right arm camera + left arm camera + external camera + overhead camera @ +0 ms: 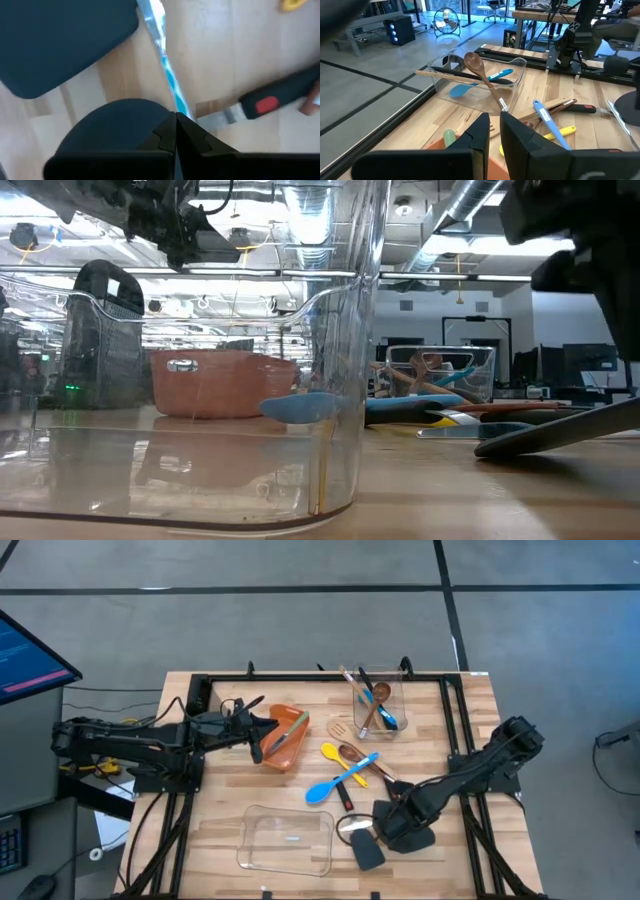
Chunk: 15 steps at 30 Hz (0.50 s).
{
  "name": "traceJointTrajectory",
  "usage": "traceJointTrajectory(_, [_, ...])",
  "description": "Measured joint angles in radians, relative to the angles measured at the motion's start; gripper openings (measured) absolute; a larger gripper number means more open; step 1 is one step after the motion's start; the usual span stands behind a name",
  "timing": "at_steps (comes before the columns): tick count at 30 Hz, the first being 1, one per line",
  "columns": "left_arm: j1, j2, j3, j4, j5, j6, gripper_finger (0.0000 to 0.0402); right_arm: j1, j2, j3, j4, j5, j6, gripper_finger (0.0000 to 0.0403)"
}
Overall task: Pick & Place Kitchen Items
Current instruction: Put the table knife into the orange bin
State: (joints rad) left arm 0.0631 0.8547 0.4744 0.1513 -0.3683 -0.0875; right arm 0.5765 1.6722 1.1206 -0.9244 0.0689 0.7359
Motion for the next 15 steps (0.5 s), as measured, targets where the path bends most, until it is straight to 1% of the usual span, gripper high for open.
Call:
traceJointTrajectory(3, [0.000,0.000,0.000,0.001,0.000,0.000,0.0030,-0.017,0.020,0.000,0.010,-0.031,-0.051,0.0000])
traceJointTrajectory(6, [0.000,0.000,0.000,0.003,0.000,0.000,0.0030,-0.046,0.009,0.000,0.040,-0.037,-0.112,0.0000])
traceJointTrajectory(11, [0.000,0.000,0.000,0.006,0.000,0.000,0.0030,-0.092,-0.046,0.000,0.059,-0.015,-0.194,0.0000])
traceJointTrajectory(15, [0.000,0.000,0.000,0.006,0.000,0.001,0.0030,-0.108,-0.090,-0.021,0.084,-0.007,-0.197,0.0000])
